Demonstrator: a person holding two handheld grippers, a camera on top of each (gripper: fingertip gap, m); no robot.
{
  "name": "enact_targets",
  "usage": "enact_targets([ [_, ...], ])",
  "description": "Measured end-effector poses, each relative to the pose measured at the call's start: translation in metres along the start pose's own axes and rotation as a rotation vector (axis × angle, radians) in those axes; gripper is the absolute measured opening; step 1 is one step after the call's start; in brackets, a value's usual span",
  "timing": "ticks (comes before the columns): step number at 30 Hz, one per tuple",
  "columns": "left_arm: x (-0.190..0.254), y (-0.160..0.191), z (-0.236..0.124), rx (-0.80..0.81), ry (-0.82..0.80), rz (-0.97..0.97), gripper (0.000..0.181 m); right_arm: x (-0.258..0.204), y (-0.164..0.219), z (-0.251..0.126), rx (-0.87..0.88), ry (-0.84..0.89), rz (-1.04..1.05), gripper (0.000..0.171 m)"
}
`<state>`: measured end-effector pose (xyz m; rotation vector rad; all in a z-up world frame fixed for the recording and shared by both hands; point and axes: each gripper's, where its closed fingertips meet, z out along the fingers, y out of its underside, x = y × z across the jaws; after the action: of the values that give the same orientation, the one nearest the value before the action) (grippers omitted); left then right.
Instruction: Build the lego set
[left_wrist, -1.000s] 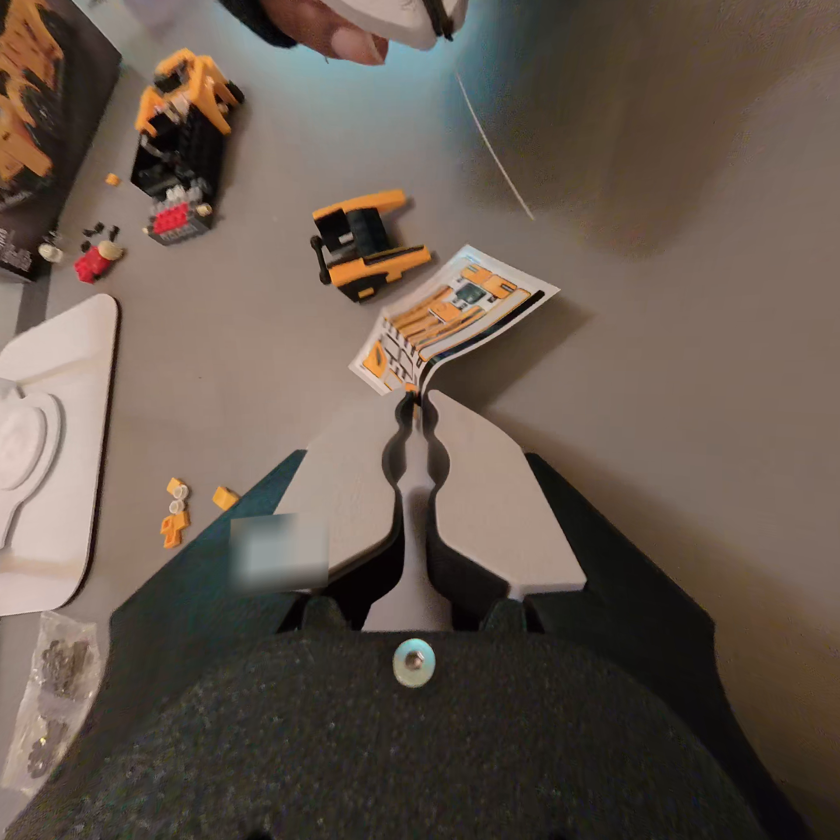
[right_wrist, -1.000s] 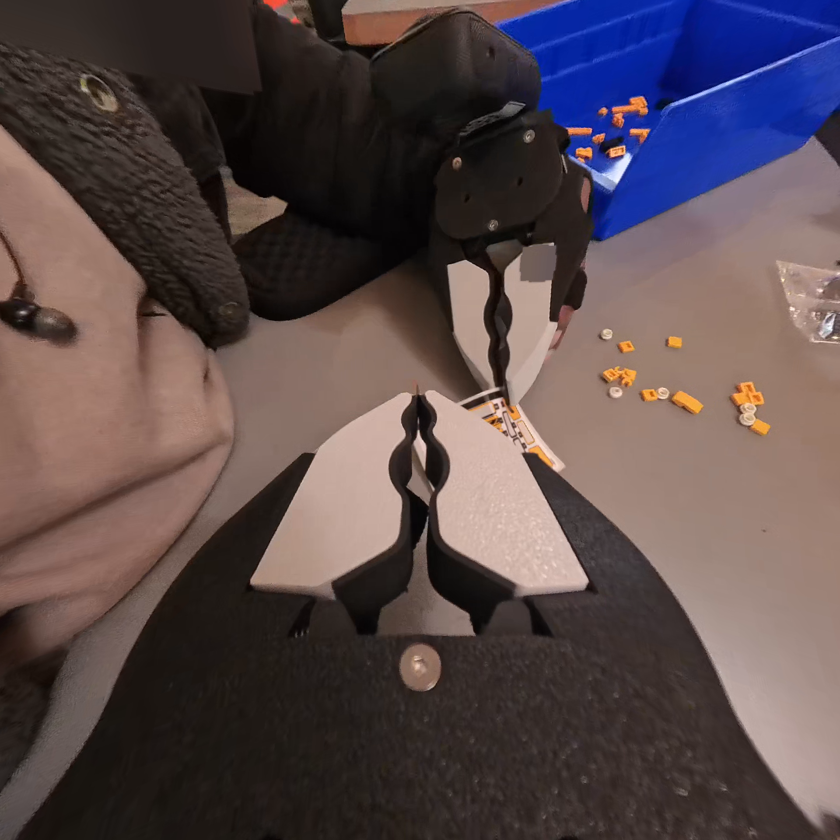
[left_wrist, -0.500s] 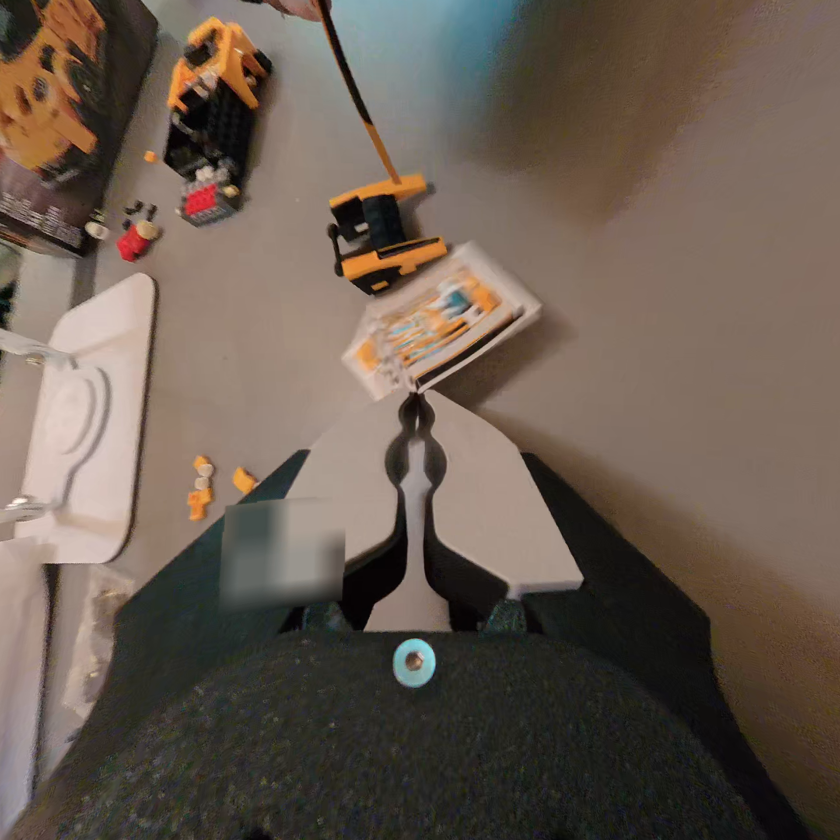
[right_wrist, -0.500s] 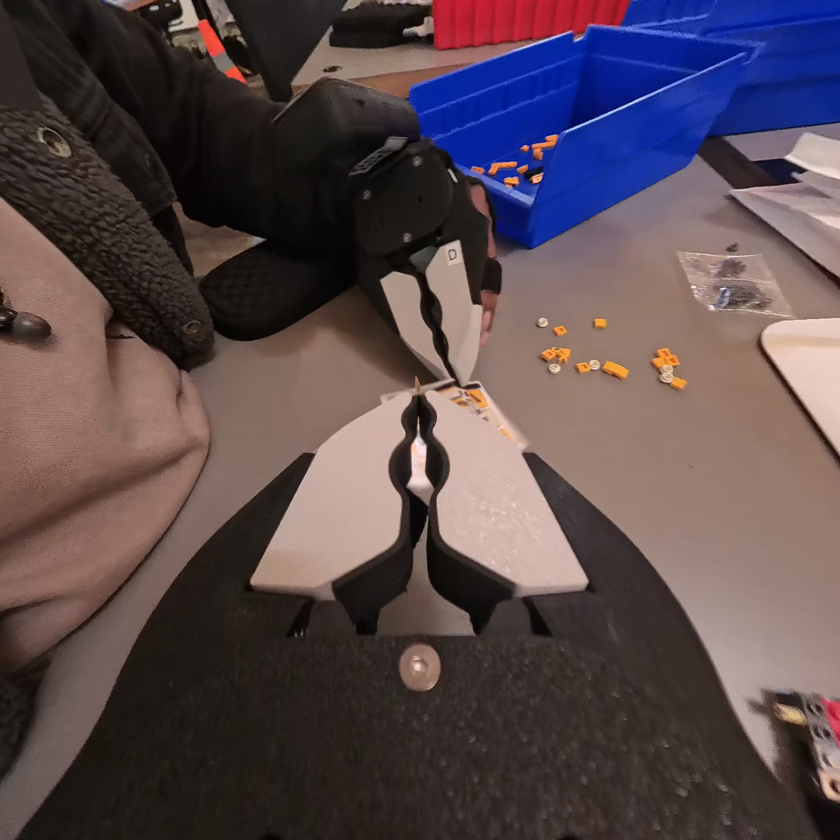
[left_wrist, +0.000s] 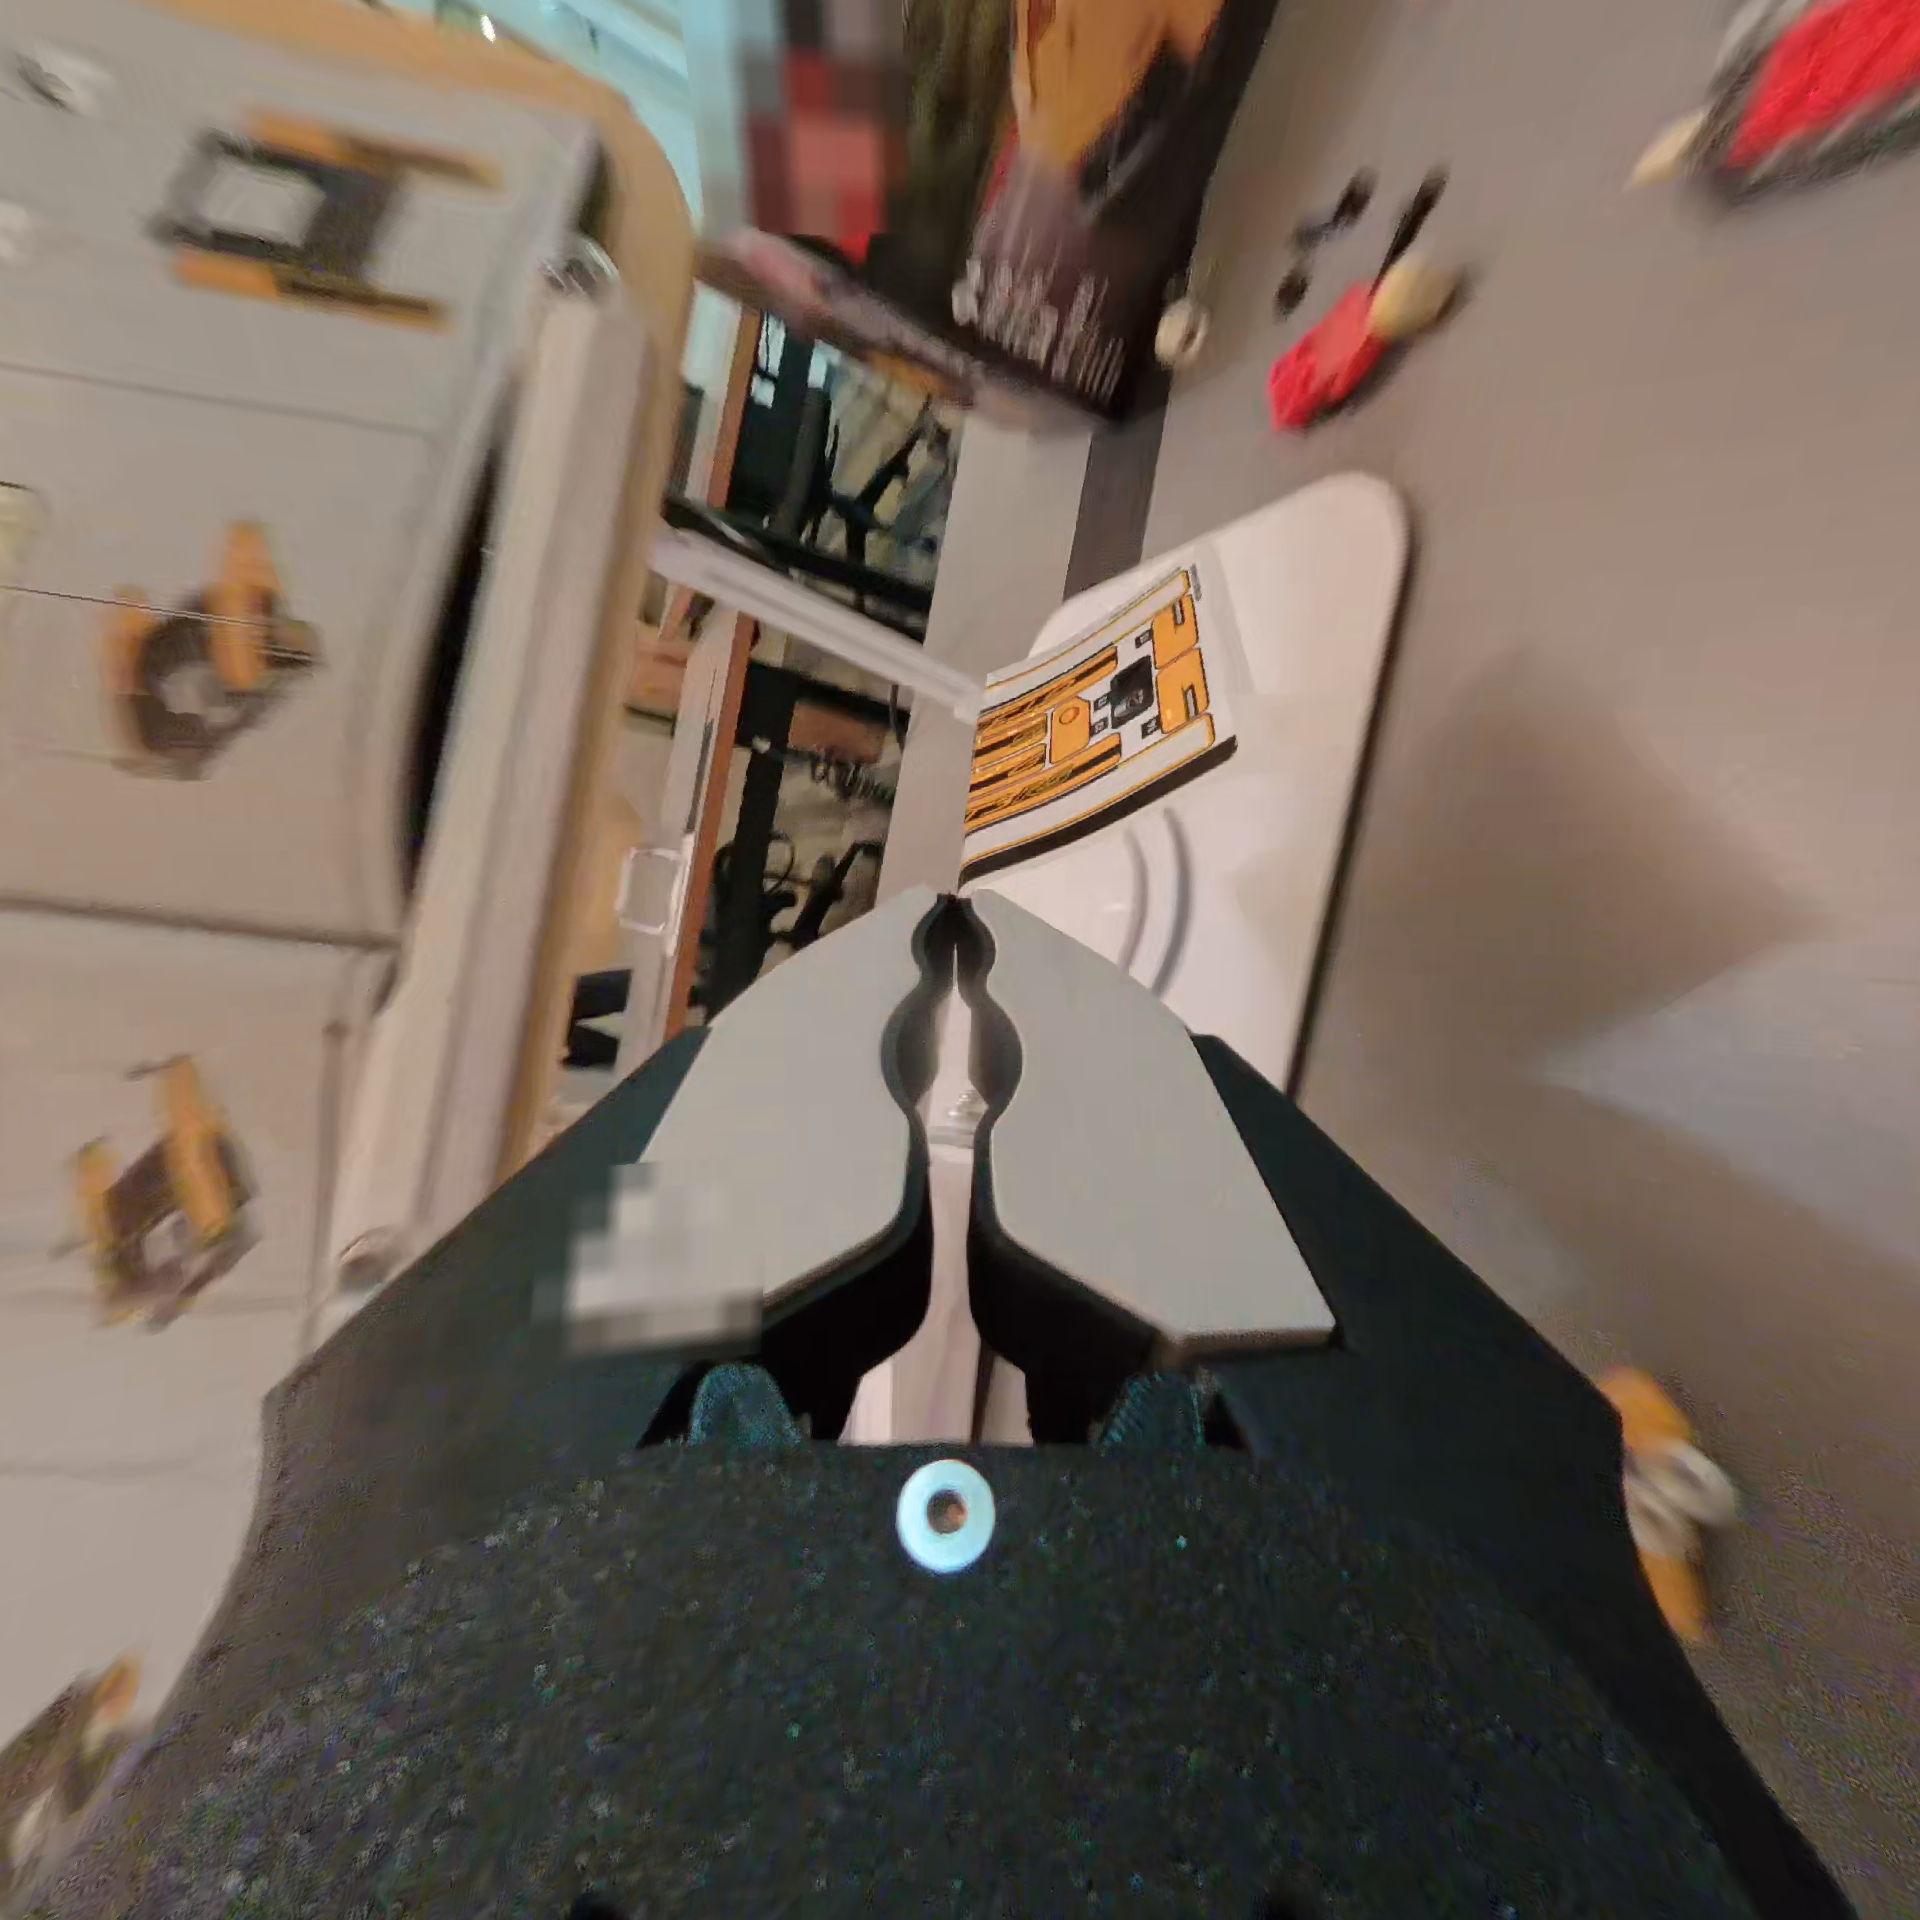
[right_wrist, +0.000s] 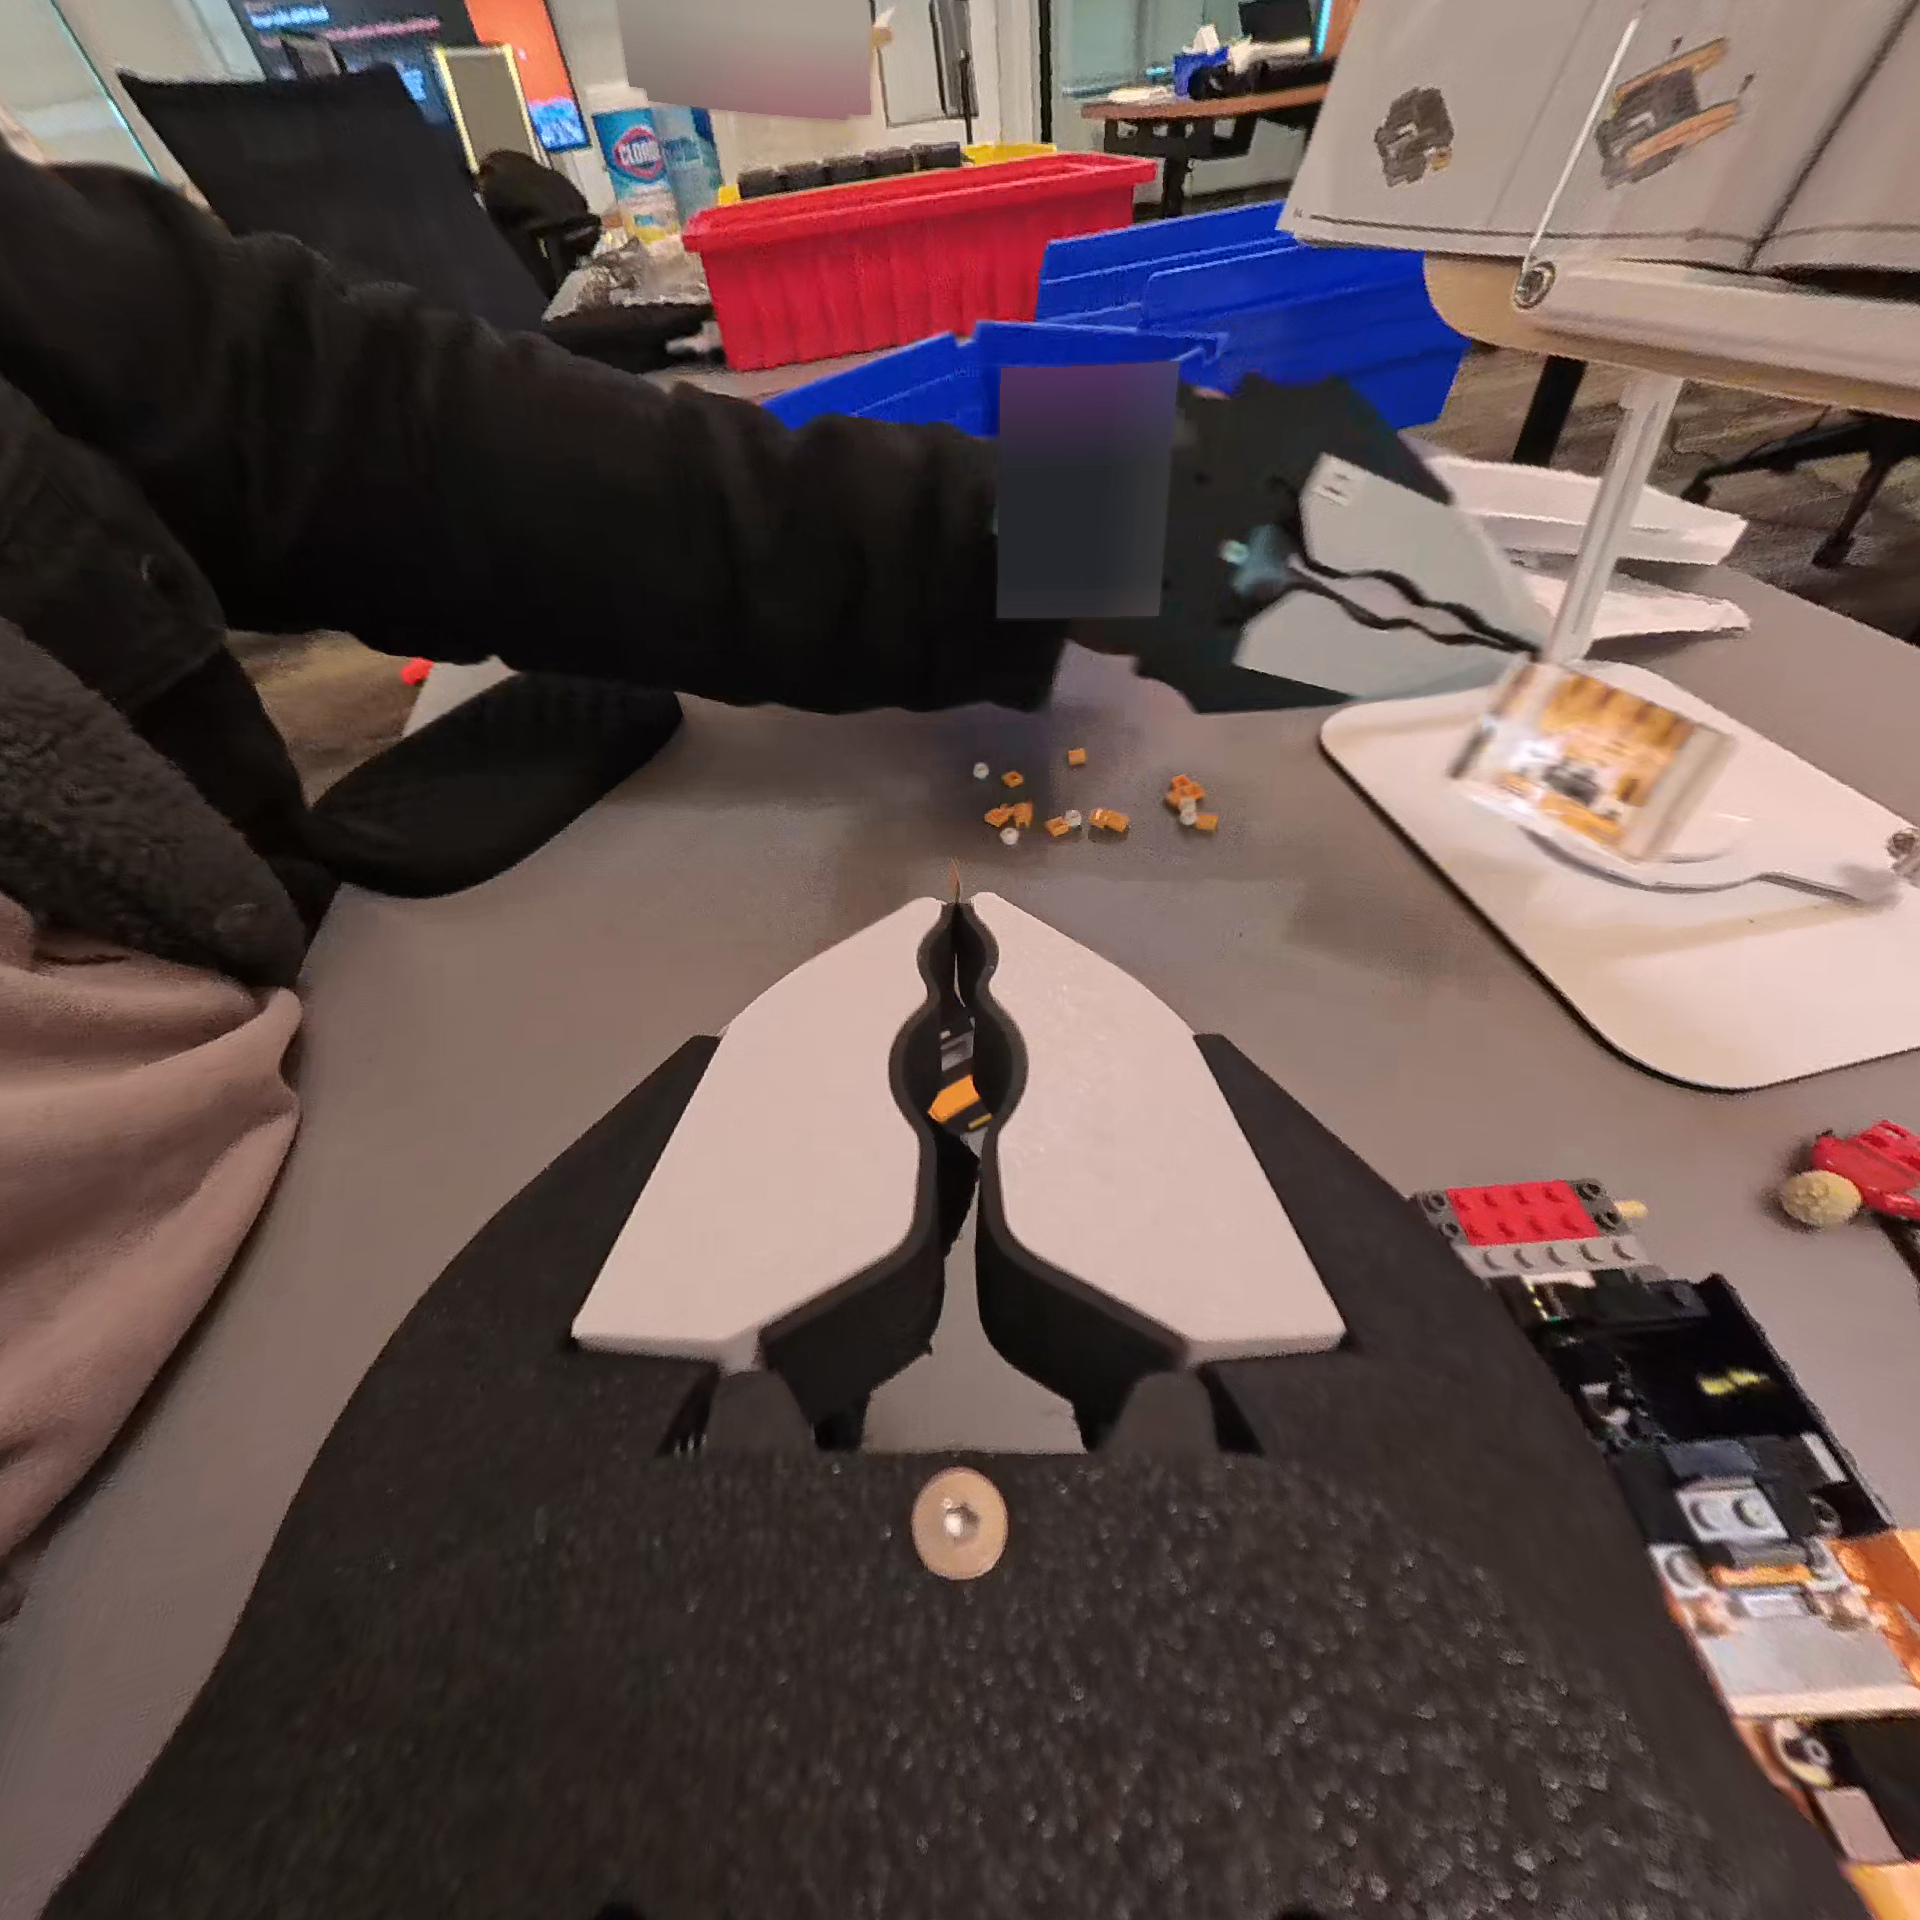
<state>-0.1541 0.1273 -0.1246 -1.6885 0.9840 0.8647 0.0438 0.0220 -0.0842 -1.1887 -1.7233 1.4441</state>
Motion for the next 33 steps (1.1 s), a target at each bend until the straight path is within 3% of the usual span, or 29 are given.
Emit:
enact_targets([
  [4, 0.012, 0.03, 0.053, -0.097, 0.068, 0.104, 0.0, 0.004, 0.006, -0.001, -0.003, -0.003, 0.013, 0.0],
  [7, 0.028, 0.047, 0.064, -0.146, 0.208, 0.154, 0.0, 0.004, 0.008, -0.001, -0.006, -0.012, 0.017, 0.0],
  [14, 0.037, 0.062, 0.042, -0.254, 0.493, -0.159, 0.046, 0.002, 0.012, 0.001, -0.009, -0.033, 0.032, 0.0],
  [18, 0.037, 0.055, 0.018, -0.257, 0.541, -0.312, 0.054, 0.004, 0.011, 0.0, 0.001, -0.021, 0.043, 0.0],
  [21, 0.039, 0.028, -0.009, -0.185, 0.577, -0.531, 0.049, 0.005, 0.011, 0.0, 0.001, -0.014, 0.046, 0.0],
  [26, 0.052, -0.065, -0.087, 0.148, 0.804, -1.052, 0.037, 0.005, 0.003, -0.001, 0.058, -0.017, 0.082, 0.0],
  [29, 0.052, -0.109, -0.128, 0.353, 0.851, -1.252, 0.035, 0.001, -0.014, -0.005, 0.178, -0.057, 0.142, 0.0],
  [33, 0.047, -0.151, -0.157, 0.545, 0.82, -1.4, 0.03, -0.011, -0.046, -0.014, 0.399, -0.16, 0.248, 0.0],
])
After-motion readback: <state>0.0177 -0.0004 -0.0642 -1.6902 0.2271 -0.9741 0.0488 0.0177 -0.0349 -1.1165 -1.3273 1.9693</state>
